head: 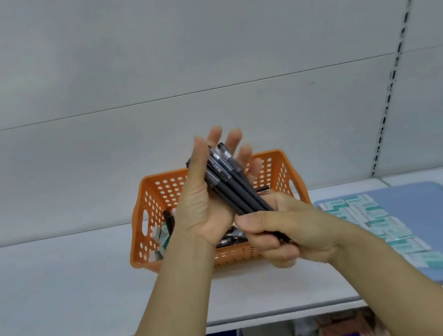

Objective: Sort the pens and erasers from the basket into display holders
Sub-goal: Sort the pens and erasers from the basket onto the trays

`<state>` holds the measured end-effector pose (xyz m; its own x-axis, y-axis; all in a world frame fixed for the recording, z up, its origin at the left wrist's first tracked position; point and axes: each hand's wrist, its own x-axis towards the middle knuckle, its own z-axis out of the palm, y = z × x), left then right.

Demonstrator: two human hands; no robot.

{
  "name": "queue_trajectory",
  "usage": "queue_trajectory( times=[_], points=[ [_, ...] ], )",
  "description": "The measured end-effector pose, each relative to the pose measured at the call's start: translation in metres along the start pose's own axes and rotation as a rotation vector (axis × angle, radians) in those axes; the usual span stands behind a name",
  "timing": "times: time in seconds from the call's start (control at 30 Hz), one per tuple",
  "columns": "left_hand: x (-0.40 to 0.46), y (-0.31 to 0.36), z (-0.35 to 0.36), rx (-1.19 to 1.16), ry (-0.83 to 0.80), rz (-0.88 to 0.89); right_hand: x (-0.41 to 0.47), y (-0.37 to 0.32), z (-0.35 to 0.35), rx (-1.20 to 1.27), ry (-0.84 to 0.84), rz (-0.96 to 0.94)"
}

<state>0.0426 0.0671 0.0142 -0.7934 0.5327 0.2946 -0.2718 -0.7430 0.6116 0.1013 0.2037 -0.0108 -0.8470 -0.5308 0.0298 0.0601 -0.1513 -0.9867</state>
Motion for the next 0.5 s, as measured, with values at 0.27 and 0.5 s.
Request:
queue_trajectory(
  times=[0.27,0.5],
  points=[
    [0.038,-0.073,0.061,0.276,0.247,0.205,-0.07,-0.012,-0.033,-0.387,0.522,-0.128],
    [0.08,-0.201,0.145,0.363,0.103,0.154,-0.194,-0.018,-0.114,-0.922,0.861,-0.245]
  ],
)
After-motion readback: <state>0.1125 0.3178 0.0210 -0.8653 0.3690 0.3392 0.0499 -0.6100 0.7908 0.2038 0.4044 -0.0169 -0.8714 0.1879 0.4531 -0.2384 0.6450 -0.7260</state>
